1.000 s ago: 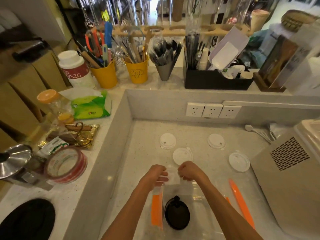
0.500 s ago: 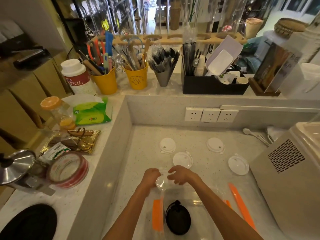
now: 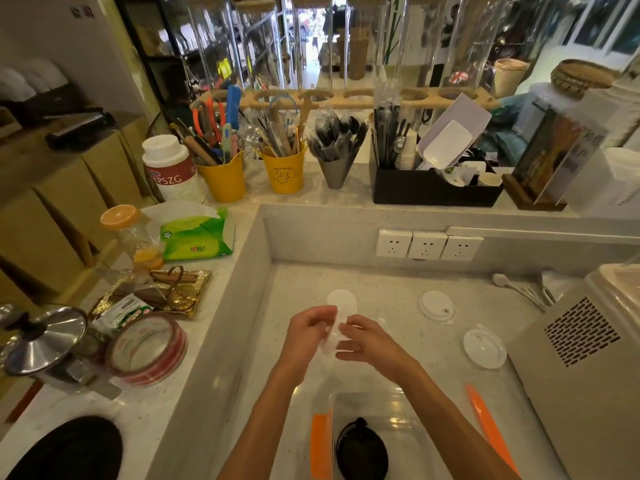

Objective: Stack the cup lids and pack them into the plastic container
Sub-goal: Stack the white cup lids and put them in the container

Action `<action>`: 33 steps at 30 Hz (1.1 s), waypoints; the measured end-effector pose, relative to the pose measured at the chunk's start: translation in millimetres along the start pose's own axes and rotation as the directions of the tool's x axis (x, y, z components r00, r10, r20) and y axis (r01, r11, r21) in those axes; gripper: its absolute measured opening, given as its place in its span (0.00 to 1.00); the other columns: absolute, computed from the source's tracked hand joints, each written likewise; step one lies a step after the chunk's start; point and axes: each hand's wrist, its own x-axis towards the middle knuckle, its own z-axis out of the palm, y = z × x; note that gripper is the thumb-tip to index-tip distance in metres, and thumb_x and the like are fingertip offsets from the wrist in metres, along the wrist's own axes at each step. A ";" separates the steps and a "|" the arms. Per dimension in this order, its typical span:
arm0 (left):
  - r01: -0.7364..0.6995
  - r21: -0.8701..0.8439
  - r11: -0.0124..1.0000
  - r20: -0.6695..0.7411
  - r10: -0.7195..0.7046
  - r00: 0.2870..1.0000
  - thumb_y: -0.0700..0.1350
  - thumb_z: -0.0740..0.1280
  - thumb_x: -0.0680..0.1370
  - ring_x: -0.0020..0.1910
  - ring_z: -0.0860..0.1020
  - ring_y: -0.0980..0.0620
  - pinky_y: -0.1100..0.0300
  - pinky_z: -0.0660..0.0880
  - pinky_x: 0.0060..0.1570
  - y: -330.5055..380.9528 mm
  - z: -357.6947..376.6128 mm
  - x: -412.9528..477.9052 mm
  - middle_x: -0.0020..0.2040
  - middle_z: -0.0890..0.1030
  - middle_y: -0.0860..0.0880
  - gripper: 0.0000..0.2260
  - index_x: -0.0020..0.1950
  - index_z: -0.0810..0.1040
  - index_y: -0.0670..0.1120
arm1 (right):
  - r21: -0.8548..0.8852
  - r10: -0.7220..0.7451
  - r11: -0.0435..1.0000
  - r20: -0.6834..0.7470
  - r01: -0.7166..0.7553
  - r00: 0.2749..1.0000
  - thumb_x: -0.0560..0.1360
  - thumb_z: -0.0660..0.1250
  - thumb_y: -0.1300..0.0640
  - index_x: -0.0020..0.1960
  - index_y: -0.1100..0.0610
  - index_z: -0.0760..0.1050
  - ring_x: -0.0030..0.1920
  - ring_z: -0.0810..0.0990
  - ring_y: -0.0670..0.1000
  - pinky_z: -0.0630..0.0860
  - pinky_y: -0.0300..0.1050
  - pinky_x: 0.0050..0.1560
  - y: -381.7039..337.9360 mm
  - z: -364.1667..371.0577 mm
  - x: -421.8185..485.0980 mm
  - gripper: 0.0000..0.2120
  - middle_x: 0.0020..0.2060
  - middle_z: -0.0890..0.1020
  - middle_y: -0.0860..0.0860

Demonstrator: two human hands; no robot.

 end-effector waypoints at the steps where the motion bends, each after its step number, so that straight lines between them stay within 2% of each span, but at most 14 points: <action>1: -0.017 0.000 1.000 -0.033 0.017 0.999 0.30 0.61 0.78 0.58 0.82 0.47 0.52 0.79 0.61 -1.7 1.4 -2.4 0.57 0.85 0.46 0.18 0.54 0.86 0.47 | 0.072 -0.009 0.997 -0.026 0.011 1.000 0.81 0.64 0.58 0.63 0.59 0.76 0.54 0.86 0.57 0.83 0.53 0.55 1.9 -1.4 1.1 0.13 0.58 0.84 0.60; 4: -0.082 0.060 0.995 -0.087 0.087 0.992 0.32 0.65 0.79 0.56 0.83 0.51 0.60 0.79 0.57 -8.6 2.4 -8.6 0.54 0.86 0.49 0.14 0.54 0.86 0.45 | 0.161 -0.040 0.986 -0.046 0.047 0.998 0.80 0.62 0.58 0.65 0.59 0.75 0.55 0.86 0.57 0.83 0.51 0.53 -2.2 -4.7 -3.1 0.15 0.55 0.86 0.58; 7: -0.138 0.137 0.981 -0.054 0.147 0.988 0.34 0.66 0.79 0.55 0.84 0.52 0.55 0.80 0.60 -11.5 3.2 -11.5 0.53 0.87 0.49 0.13 0.58 0.86 0.45 | 0.102 -0.078 0.991 -0.041 0.082 0.996 0.80 0.64 0.43 0.64 0.55 0.77 0.57 0.86 0.55 0.82 0.50 0.54 -7.2 -1.2 -7.4 0.20 0.56 0.86 0.56; 11: -0.207 0.206 0.956 0.008 0.210 0.978 0.34 0.68 0.79 0.57 0.82 0.52 0.51 0.78 0.63 -10.1 2.8 -9.5 0.57 0.86 0.49 0.14 0.60 0.85 0.46 | 0.092 -0.107 0.990 -0.032 0.109 0.994 0.75 0.64 0.34 0.64 0.55 0.76 0.57 0.85 0.55 0.82 0.48 0.52 -10.7 -0.3 -5.6 0.28 0.57 0.86 0.56; 14: -0.258 0.308 0.916 0.070 0.249 0.966 0.39 0.71 0.78 0.63 0.74 0.54 0.62 0.72 0.63 -13.1 6.3 -8.9 0.62 0.78 0.52 0.10 0.57 0.86 0.50 | 0.240 -0.050 0.970 0.029 0.042 0.998 0.79 0.60 0.36 0.67 0.54 0.76 0.61 0.83 0.58 0.80 0.55 0.59 -10.6 -5.6 -3.4 0.26 0.60 0.84 0.56; 16: -0.277 0.329 0.903 0.053 0.275 0.960 0.42 0.72 0.78 0.65 0.69 0.55 0.68 0.69 0.61 -15.3 10.8 -10.3 0.62 0.74 0.54 0.08 0.53 0.86 0.53 | 0.198 -0.102 0.974 -0.028 0.106 0.994 0.80 0.65 0.44 0.67 0.54 0.76 0.60 0.84 0.58 0.82 0.53 0.56 -9.2 -6.3 -1.6 0.20 0.61 0.83 0.57; 18: -0.261 0.221 0.940 -0.110 0.290 0.951 0.40 0.71 0.79 0.64 0.72 0.53 0.64 0.75 0.60 -18.8 15.6 -11.7 0.60 0.75 0.52 0.07 0.52 0.82 0.53 | 0.165 -0.150 0.971 -0.144 0.173 0.978 0.79 0.68 0.53 0.65 0.53 0.76 0.58 0.84 0.57 0.83 0.46 0.49 -8.0 -9.3 1.4 0.15 0.62 0.81 0.58; 20: -0.149 -0.055 0.987 -0.240 0.132 0.962 0.45 0.69 0.81 0.62 0.77 0.48 0.54 0.79 0.58 -19.1 15.2 -12.0 0.61 0.77 0.49 0.09 0.61 0.76 0.52 | 0.226 -0.130 0.960 -0.165 0.166 0.978 0.79 0.69 0.57 0.64 0.54 0.76 0.58 0.83 0.57 0.82 0.43 0.47 -7.3 -12.8 2.2 0.15 0.63 0.80 0.58; 21: -0.048 -0.212 0.976 -0.176 0.010 0.984 0.51 0.67 0.81 0.62 0.78 0.46 0.50 0.80 0.59 -17.4 13.2 -10.4 0.63 0.78 0.48 0.13 0.65 0.74 0.53 | 0.265 -0.109 0.954 -0.125 0.139 0.986 0.79 0.69 0.58 0.65 0.56 0.76 0.58 0.82 0.58 0.82 0.45 0.48 -5.8 -14.1 2.1 0.15 0.63 0.81 0.59; 23: 0.186 -0.443 0.877 0.131 -0.142 0.981 0.60 0.63 0.80 0.63 0.81 0.42 0.43 0.79 0.61 -15.8 6.7 -5.0 0.64 0.82 0.44 0.22 0.70 0.74 0.51 | 0.291 -0.066 0.955 -0.003 0.064 0.998 0.79 0.69 0.58 0.66 0.59 0.75 0.60 0.82 0.60 0.82 0.50 0.53 -1.8 -12.6 -0.2 0.17 0.62 0.81 0.60; 25: 0.292 -0.567 0.770 0.309 -0.130 0.942 0.60 0.62 0.80 0.64 0.81 0.41 0.39 0.76 0.65 -16.2 -3.5 -3.7 0.66 0.82 0.41 0.25 0.72 0.75 0.48 | 0.207 -0.043 0.978 0.066 0.029 0.997 0.79 0.69 0.55 0.65 0.60 0.76 0.60 0.83 0.59 0.82 0.52 0.56 1.3 -7.7 -2.1 0.17 0.60 0.83 0.59; 27: 0.298 -0.640 0.708 0.362 -0.063 0.930 0.52 0.65 0.82 0.68 0.77 0.38 0.32 0.70 0.69 -19.0 -11.4 -3.2 0.70 0.78 0.40 0.21 0.74 0.73 0.47 | -0.063 -0.048 0.997 0.031 0.050 0.998 0.78 0.69 0.48 0.62 0.58 0.78 0.56 0.85 0.54 0.83 0.50 0.55 -1.7 -3.4 -4.4 0.17 0.57 0.85 0.54; 30: 0.317 -0.661 0.681 0.404 -0.034 0.914 0.42 0.69 0.78 0.72 0.72 0.33 0.28 0.67 0.68 -28.5 -16.5 -4.1 0.72 0.75 0.37 0.24 0.75 0.72 0.49 | -0.564 -0.073 0.821 0.040 0.083 0.997 0.78 0.63 0.37 0.57 0.56 0.81 0.52 0.84 0.52 0.80 0.47 0.54 -10.0 -2.7 -3.9 0.23 0.52 0.86 0.52; 33: 0.353 -0.637 0.686 0.406 -0.091 0.909 0.43 0.71 0.77 0.68 0.76 0.36 0.37 0.76 0.62 -33.7 -19.7 -4.0 0.71 0.75 0.35 0.25 0.74 0.72 0.49 | -0.736 0.027 0.672 0.140 0.086 0.990 0.72 0.57 0.27 0.46 0.50 0.81 0.41 0.81 0.49 0.75 0.45 0.45 -14.5 -8.0 -2.6 0.28 0.42 0.84 0.47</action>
